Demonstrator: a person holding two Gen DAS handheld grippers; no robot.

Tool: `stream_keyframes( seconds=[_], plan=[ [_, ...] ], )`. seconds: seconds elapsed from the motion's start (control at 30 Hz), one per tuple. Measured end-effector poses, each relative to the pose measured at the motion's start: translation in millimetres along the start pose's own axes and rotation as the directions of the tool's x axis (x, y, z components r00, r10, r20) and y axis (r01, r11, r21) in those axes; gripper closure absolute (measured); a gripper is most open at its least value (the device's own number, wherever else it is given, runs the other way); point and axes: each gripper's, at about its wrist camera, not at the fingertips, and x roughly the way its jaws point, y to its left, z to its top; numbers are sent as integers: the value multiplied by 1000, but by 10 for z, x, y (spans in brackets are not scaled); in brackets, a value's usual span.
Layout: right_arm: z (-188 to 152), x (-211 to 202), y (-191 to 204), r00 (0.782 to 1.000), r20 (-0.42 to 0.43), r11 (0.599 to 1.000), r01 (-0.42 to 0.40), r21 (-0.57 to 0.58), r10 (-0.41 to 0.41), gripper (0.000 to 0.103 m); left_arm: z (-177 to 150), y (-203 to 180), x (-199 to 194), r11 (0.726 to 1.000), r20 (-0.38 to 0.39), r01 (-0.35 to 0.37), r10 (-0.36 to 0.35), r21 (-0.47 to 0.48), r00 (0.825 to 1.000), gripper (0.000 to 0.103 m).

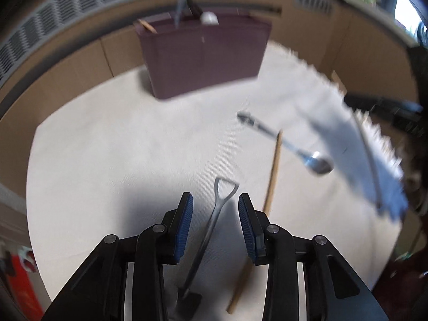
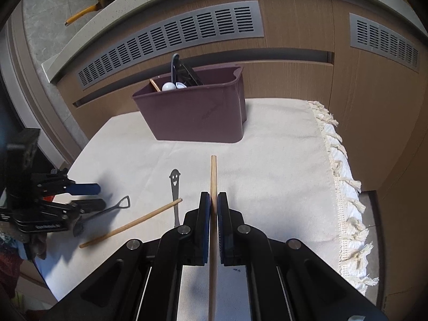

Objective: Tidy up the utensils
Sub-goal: 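Lift the shovel and chopstick up over the maroon holder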

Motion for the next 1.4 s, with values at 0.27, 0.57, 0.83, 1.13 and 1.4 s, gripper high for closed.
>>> stream_keyframes(
  seconds=[0.27,0.57,0.83,1.13,1.4],
  plan=[
    [-43,99,-91,1000,-28,1000,13,19,-13,98,-15,-6,175,1000,-31,0,0,7,1000,73],
    [-11,67,-60,1000,2,999,2,33,-2,98,-68,107,-23,991,87,35,-24,-127,996,97],
    [-29,161,-68,992,-124,999,-25,-42,20,96,-85,194,-605,963,298,101,-23,-251,954,103],
    [-177,586,-30,973,-220,997,64,-50,-74,92,-24,266,-821,952,383,135,-21,-273,923,103],
    [-100,565,84,978,-184,992,86,-97,-102,98,-4,212,-876,955,394,129,-13,-268,919,103]
  ],
)
